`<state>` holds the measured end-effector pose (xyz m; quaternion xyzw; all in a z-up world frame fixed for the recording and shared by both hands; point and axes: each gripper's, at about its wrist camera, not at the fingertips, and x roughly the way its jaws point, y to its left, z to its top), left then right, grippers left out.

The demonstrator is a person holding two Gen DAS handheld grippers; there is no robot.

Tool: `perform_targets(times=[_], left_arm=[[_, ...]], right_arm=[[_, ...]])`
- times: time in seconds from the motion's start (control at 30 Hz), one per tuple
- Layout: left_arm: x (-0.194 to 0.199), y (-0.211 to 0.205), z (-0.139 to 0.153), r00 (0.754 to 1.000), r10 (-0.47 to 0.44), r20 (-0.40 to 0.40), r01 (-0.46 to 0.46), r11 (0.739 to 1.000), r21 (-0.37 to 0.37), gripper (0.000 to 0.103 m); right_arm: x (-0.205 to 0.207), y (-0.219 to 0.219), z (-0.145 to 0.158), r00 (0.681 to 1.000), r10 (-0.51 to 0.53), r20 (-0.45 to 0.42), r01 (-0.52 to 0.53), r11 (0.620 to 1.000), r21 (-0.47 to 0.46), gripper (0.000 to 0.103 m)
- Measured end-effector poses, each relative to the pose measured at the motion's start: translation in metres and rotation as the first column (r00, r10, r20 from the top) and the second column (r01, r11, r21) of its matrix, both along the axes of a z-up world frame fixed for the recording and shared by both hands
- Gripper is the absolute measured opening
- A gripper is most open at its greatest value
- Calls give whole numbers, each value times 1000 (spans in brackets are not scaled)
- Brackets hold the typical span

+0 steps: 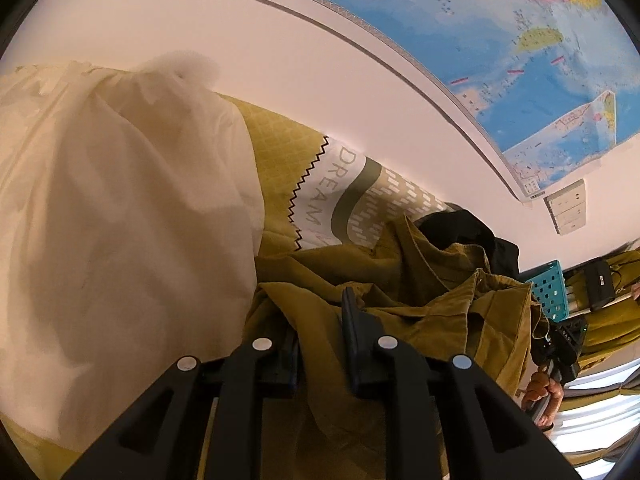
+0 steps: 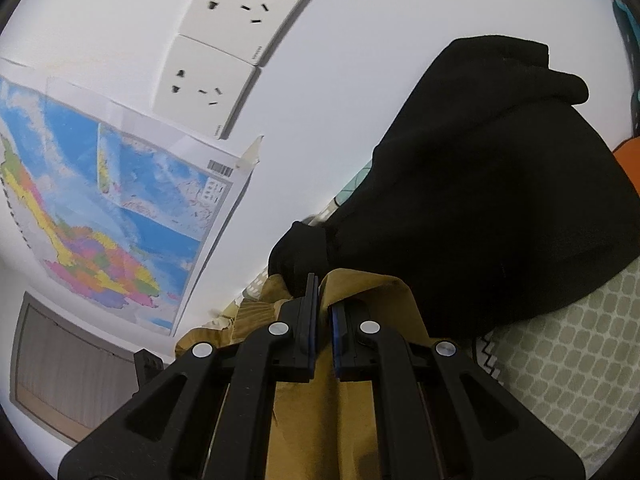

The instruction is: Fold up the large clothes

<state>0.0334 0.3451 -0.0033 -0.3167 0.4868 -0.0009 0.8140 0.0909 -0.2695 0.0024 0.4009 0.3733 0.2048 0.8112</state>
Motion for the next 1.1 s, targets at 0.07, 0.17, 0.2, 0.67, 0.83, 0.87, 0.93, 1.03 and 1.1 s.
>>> perform_targets(times=[0.07,0.17,0.2,0.67,0.83,0.87,0.93,1.03,1.1], left_arm=[[3,0,-2,1000,0,0,0,1000,6,18],[9,0,-6,1000,12,-16,-12,1000,13,18],[10,-1,-8,1000,15,-21,-14,1000,18,18],[14,0,-17,998,46,-34,-46,999,-4,19],[11,-6,-5,999,44,-16,-44,999,0,29],[9,-7,-2,999,39,-8,-39,999,-1,35],[6,-9,7,999,23,22,-23,1000,-10,41],[-4,-12,27,995,5,100,-3,1000,-19,58],[-19,-14,50,980,2,199,-8,1000,29,67]], right_arm=[[5,0,-3,1000,-9,-12,9,1000,1,6],[12,1,-9,999,-23,-37,22,1000,-15,13],[13,3,-8,999,-17,-38,16,999,-29,15],[-92,161,69,870,399,290,-193,817,-544,71],[-47,229,16,869,477,131,-291,708,-644,39],[-34,232,6,881,462,103,-292,702,-649,32],[-18,227,-8,904,420,79,-277,717,-640,17],[1,216,-20,923,380,53,-278,757,-591,8],[5,215,-21,923,382,56,-276,754,-596,8]])
